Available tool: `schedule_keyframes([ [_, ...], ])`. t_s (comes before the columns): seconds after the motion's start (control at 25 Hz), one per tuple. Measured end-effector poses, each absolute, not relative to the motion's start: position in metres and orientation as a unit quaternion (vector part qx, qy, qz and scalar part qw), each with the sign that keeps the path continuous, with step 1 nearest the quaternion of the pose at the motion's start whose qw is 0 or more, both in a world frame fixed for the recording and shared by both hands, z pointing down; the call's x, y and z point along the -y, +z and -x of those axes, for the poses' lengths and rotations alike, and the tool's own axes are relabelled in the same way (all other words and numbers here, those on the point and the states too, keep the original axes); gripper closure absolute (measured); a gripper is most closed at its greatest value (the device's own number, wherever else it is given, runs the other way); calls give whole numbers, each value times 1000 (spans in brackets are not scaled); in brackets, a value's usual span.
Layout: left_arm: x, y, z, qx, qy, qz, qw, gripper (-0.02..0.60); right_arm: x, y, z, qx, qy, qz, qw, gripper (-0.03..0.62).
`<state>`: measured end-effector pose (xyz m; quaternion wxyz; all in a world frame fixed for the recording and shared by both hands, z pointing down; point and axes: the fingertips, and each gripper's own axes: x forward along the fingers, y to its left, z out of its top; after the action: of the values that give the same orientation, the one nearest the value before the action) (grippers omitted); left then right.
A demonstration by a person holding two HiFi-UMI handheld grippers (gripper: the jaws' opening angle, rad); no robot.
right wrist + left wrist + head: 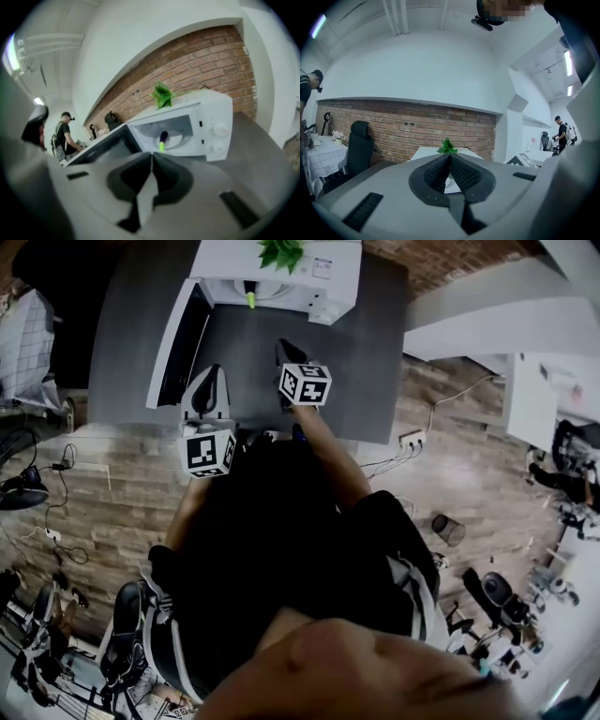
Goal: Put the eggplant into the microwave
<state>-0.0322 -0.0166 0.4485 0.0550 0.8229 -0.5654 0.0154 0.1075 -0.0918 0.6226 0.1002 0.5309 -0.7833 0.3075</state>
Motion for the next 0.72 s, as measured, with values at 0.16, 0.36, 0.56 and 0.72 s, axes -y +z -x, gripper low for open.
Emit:
schedule_keyframes([
  [0.16, 21, 447, 34, 551, 9, -833, 50, 546, 72, 601, -110, 786, 295, -537, 89, 556],
  [0.36, 30, 445, 43, 535, 3, -843, 57, 546, 60, 569, -109, 782, 283, -551, 69, 556],
  [0.56, 35, 439, 56, 516, -1, -854, 60, 546, 46, 544, -96, 775, 276, -567, 45, 556],
  [0.72, 36, 442, 64, 504, 5, -861, 62, 546, 34, 530, -81, 772, 266, -575, 37, 556],
])
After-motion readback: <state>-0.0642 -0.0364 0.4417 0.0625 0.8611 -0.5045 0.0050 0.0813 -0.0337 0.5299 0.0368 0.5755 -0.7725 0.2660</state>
